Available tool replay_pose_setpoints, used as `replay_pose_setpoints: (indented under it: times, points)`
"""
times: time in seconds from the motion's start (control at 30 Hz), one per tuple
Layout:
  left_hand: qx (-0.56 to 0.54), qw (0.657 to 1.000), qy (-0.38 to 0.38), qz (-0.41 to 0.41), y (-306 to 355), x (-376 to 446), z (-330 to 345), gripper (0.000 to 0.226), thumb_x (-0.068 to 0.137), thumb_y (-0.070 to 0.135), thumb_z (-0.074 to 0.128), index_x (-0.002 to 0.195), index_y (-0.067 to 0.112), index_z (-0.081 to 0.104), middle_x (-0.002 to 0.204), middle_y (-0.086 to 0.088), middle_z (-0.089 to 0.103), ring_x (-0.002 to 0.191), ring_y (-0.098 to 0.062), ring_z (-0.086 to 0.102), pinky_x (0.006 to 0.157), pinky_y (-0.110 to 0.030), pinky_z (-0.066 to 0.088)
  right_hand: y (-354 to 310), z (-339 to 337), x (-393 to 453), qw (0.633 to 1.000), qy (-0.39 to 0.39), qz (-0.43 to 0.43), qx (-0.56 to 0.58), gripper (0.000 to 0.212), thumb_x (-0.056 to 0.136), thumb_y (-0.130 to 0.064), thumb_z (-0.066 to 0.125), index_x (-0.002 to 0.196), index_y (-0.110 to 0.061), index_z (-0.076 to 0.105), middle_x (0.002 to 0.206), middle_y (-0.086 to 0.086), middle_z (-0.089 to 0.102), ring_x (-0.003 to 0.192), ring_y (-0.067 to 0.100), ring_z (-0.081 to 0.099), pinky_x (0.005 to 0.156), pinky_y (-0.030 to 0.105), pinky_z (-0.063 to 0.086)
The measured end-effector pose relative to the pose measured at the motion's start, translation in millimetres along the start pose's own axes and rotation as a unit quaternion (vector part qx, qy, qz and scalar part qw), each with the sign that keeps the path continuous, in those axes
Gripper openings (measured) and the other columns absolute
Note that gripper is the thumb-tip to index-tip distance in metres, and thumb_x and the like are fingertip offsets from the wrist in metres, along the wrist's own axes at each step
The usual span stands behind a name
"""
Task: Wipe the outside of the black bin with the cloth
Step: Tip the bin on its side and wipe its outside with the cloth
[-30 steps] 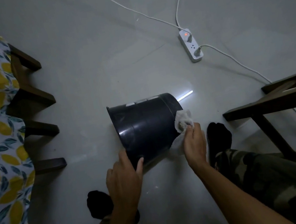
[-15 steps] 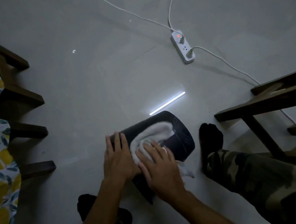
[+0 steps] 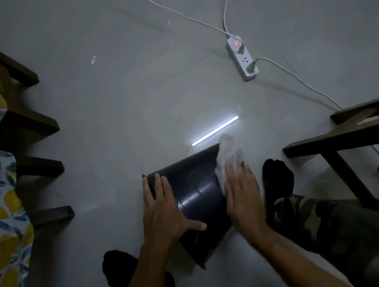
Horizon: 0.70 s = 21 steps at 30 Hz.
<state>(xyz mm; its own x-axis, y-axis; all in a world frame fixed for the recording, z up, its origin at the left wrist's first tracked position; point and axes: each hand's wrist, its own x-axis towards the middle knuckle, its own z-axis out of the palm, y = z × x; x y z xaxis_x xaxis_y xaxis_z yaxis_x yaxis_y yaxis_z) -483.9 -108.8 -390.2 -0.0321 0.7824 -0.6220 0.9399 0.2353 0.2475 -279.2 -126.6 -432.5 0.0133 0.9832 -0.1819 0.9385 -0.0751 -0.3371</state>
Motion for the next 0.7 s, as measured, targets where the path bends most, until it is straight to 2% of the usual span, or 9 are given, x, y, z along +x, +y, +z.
replay_pose_setpoints:
  times: [0.1, 0.17, 0.23, 0.3, 0.37, 0.5, 0.57, 0.63, 0.7]
  points:
    - [0.047, 0.997, 0.026, 0.049, -8.5, 3.0, 7.1, 0.151, 0.05, 0.097, 0.055, 0.158, 0.006, -0.001, 0.166, -0.016, -0.005, 0.149, -0.036, -0.02, 0.121, -0.059, -0.003, -36.9, 12.3, -57.9, 0.986, -0.066, -0.149, 0.017, 0.061, 0.1, -0.029, 0.039, 0.159, -0.017, 0.028, 0.168, 0.009, 0.022, 0.155, 0.028, 0.02, 0.122, 0.051, 0.025]
    - [0.078, 0.987, 0.071, 0.125, -13.1, 2.6, 11.2, 0.136, 0.057, 0.102, 0.037, 0.157, 0.012, 0.02, 0.162, -0.022, 0.02, 0.151, -0.04, -0.001, 0.119, -0.066, 0.004, -40.7, 10.9, -39.0, 0.969, -0.104, -0.225, 0.003, 0.063, 0.102, -0.039, 0.038, 0.161, -0.021, 0.023, 0.17, 0.005, 0.015, 0.156, 0.025, 0.014, 0.124, 0.048, 0.019]
    - [0.02, 0.991, 0.076, 0.108, -13.5, 1.0, 9.5, 0.142, 0.05, 0.097, 0.053, 0.158, 0.013, 0.016, 0.164, -0.019, 0.012, 0.15, -0.036, -0.01, 0.12, -0.063, 0.007, -34.4, 7.0, 0.3, 0.958, -0.11, -0.259, -0.051, 0.061, 0.105, -0.042, 0.033, 0.161, -0.024, 0.019, 0.17, 0.006, 0.015, 0.156, 0.027, 0.013, 0.125, 0.048, 0.015]
    - [-0.015, 0.999, 0.022, 0.034, -6.0, -3.6, 3.0, 0.161, 0.04, 0.089, 0.071, 0.157, 0.009, -0.004, 0.167, -0.009, -0.01, 0.147, -0.031, -0.026, 0.121, -0.054, 0.013, -27.3, 2.8, 45.6, 0.976, -0.093, -0.191, -0.055, 0.056, 0.106, -0.041, 0.026, 0.158, -0.023, 0.028, 0.166, 0.006, 0.027, 0.154, 0.028, 0.021, 0.125, 0.049, 0.018]
    - [-0.004, 1.0, 0.008, 0.011, -2.5, -3.9, 3.0, 0.166, 0.037, 0.087, 0.075, 0.156, 0.008, -0.009, 0.166, -0.005, -0.013, 0.148, -0.031, -0.026, 0.12, -0.053, 0.016, -16.5, -2.7, 82.3, 0.995, -0.06, -0.065, -0.041, 0.052, 0.106, -0.038, 0.025, 0.152, -0.022, 0.042, 0.161, 0.006, 0.039, 0.151, 0.029, 0.029, 0.122, 0.047, 0.024]
    - [-0.002, 1.0, -0.005, 0.004, 0.0, 4.0, -6.7, 0.165, 0.037, 0.086, 0.075, 0.156, 0.009, -0.009, 0.166, -0.006, -0.013, 0.148, -0.034, -0.023, 0.122, -0.054, 0.009, 21.0, -4.7, 62.7, 0.997, -0.001, 0.069, 0.023, 0.049, 0.109, -0.032, 0.029, 0.156, -0.017, 0.034, 0.165, 0.009, 0.03, 0.153, 0.029, 0.026, 0.124, 0.042, 0.025]
    - [-0.001, 1.0, -0.004, 0.001, -0.1, 5.6, -4.4, 0.165, 0.038, 0.084, 0.077, 0.156, 0.009, -0.009, 0.166, -0.006, -0.015, 0.148, -0.034, -0.024, 0.121, -0.052, 0.007, 16.8, -1.4, 4.8, 0.999, 0.024, 0.035, -0.016, 0.055, 0.107, -0.026, 0.035, 0.159, -0.012, 0.024, 0.167, 0.016, 0.022, 0.153, 0.033, 0.023, 0.122, 0.046, 0.028]
    - [0.006, 1.0, 0.014, 0.006, -3.1, 2.4, 6.3, 0.164, 0.04, 0.085, 0.075, 0.157, 0.007, -0.008, 0.166, -0.008, -0.014, 0.148, -0.035, -0.022, 0.121, -0.051, 0.006, -5.9, 5.7, -46.2, 0.997, -0.036, -0.06, -0.015, 0.063, 0.103, -0.027, 0.039, 0.161, -0.011, 0.019, 0.167, 0.017, 0.02, 0.154, 0.033, 0.021, 0.122, 0.049, 0.027]
    - [0.007, 0.999, 0.038, 0.027, -7.4, -4.7, 20.9, 0.16, 0.042, 0.093, 0.065, 0.157, 0.005, -0.001, 0.166, -0.012, -0.008, 0.15, -0.037, -0.016, 0.122, -0.054, 0.004, -30.7, 8.2, -48.1, 0.983, -0.097, -0.152, 0.034, 0.066, 0.101, -0.036, 0.043, 0.161, -0.017, 0.021, 0.165, 0.011, 0.028, 0.152, 0.028, 0.029, 0.122, 0.051, 0.028]
